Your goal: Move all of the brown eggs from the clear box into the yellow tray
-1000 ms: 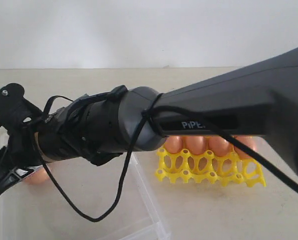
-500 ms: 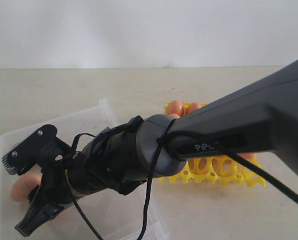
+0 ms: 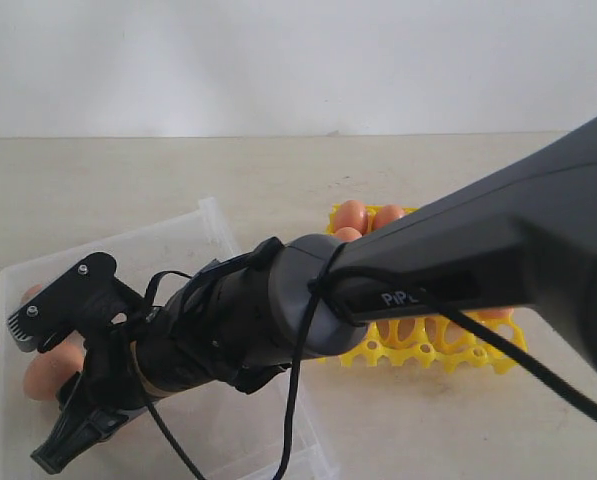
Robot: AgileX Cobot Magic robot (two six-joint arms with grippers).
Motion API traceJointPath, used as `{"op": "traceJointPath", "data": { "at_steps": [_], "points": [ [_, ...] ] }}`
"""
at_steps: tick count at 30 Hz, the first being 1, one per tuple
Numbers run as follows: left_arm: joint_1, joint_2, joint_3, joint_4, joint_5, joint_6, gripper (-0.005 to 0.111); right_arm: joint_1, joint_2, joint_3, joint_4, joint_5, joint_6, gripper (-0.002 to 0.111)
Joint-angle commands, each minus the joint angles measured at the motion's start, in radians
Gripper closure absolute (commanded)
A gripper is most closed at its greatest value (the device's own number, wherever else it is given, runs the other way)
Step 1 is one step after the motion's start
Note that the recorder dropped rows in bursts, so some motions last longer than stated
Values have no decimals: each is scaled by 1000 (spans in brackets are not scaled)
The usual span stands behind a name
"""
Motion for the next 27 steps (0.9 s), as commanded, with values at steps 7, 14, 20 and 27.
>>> {"op": "traceJointPath", "data": {
  "at_steps": [7, 14, 20, 27],
  "points": [
    [-3, -3, 4, -7, -8, -1, 103, -4, 23, 6, -5, -5, -48, 73],
    [-3, -3, 4, -7, -8, -1, 103, -4, 43, 6, -5, -46, -55, 73],
    [-3, -3, 4, -7, -8, -1, 103, -4, 51, 6, -5, -69, -55, 73],
    [-3, -3, 4, -7, -10, -1, 103, -4, 51, 6, -5, -137, -51, 73]
  ]
}}
